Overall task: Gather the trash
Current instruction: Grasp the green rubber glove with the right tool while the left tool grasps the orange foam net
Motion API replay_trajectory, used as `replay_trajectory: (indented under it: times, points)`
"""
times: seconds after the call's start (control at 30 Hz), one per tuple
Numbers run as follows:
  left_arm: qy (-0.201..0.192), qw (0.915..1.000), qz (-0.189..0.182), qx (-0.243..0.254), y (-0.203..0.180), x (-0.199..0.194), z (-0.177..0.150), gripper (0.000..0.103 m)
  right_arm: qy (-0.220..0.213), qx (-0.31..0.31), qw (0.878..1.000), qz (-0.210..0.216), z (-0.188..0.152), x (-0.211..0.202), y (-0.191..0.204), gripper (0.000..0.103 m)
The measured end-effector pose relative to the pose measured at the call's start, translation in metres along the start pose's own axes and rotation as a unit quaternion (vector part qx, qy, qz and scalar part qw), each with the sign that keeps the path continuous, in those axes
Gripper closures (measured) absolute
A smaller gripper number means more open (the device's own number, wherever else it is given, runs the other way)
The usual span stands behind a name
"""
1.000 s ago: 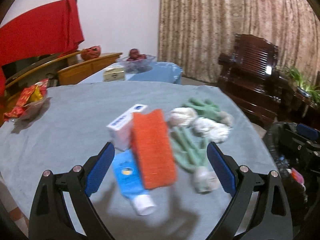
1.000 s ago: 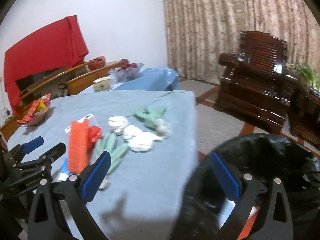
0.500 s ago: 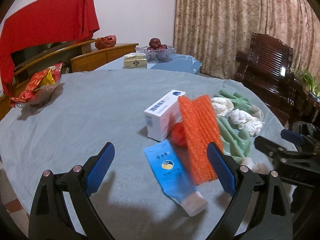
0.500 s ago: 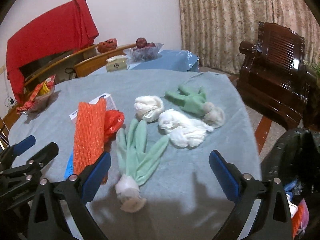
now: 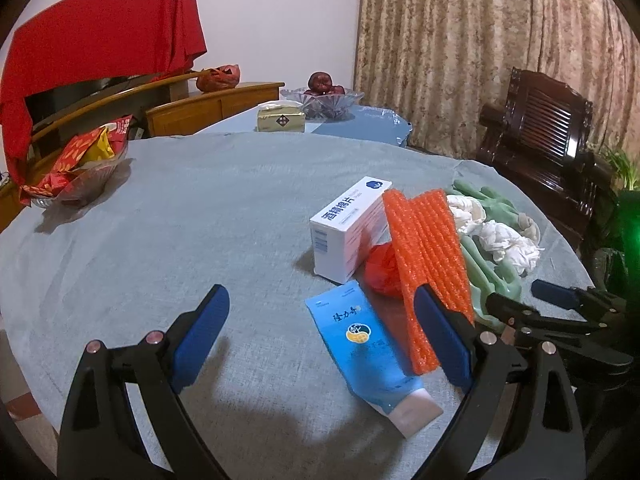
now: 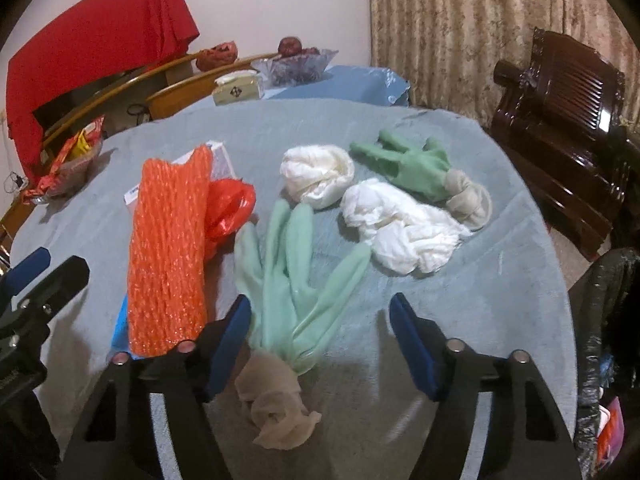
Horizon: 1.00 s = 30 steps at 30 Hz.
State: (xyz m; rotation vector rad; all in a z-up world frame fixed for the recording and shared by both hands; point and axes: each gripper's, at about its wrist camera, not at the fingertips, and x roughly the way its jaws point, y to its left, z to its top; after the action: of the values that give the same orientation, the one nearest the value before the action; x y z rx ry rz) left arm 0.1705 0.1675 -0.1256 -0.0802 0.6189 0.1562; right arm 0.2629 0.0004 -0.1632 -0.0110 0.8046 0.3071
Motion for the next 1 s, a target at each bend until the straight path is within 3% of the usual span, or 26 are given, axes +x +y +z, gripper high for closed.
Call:
replay_trajectory:
  times: [0.17, 0.5, 0.83, 0.93, 1.0]
  points:
    - [0.000, 1.0000, 0.001, -0.004, 0.004, 0.002, 0.000, 0.012, 0.023, -0.013, 0.999, 0.019, 0.000, 0.009, 0.009, 0.049]
    - [0.003, 1.0000, -0.005, -0.001, -0.002, 0.004, 0.000, 0.012, 0.020, 0.000, 0.999, 0.050, -0.001, 0.003, -0.002, 0.080]
    - [0.025, 0.9986, -0.041, 0.021, -0.050, 0.016, 0.003, 0.021, -0.015, 0.024, 0.999, 0.039, 0.000, -0.034, -0.029, 0.083]
    - [0.041, 0.9978, -0.044, 0.028, -0.061, 0.026, 0.003, 0.027, -0.021, 0.029, 0.999, 0.038, 0.000, -0.041, -0.038, 0.083]
    - [0.057, 0.9967, -0.046, 0.034, -0.069, 0.034, 0.000, 0.041, -0.025, 0.030, 0.999, 0.035, 0.000, -0.044, -0.041, 0.083]
